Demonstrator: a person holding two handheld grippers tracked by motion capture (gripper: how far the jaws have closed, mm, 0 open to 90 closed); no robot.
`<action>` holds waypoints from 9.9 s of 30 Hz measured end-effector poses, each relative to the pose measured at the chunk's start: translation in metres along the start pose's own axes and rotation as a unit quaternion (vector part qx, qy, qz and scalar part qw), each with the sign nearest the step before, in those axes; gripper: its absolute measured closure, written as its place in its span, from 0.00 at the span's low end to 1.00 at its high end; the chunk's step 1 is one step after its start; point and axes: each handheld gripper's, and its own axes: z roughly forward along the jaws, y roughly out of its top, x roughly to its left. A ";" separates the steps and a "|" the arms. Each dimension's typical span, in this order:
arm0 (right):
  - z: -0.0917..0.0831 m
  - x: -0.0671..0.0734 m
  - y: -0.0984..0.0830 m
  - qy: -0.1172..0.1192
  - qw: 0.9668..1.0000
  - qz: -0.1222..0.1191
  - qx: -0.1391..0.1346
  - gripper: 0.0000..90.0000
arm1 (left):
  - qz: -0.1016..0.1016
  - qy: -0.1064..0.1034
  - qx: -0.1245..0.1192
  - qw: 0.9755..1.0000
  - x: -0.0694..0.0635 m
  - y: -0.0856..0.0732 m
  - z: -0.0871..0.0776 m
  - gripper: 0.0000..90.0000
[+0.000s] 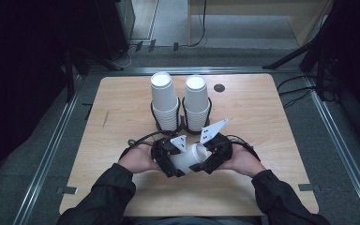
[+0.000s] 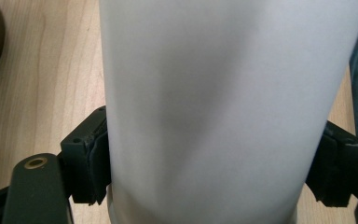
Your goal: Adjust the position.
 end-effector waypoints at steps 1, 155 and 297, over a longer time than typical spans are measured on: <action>0.000 0.000 0.000 0.000 1.000 0.000 0.000 0.16 | 0.000 0.000 0.000 1.000 0.000 0.000 0.000 0.18; 0.012 0.010 0.005 -0.027 0.995 -0.068 0.071 0.25 | -0.021 0.060 -0.047 0.997 -0.008 -0.006 -0.012 0.07; 0.009 0.005 -0.010 -0.013 1.000 -0.020 0.008 0.26 | -0.029 0.046 -0.104 0.993 -0.009 0.018 -0.036 0.09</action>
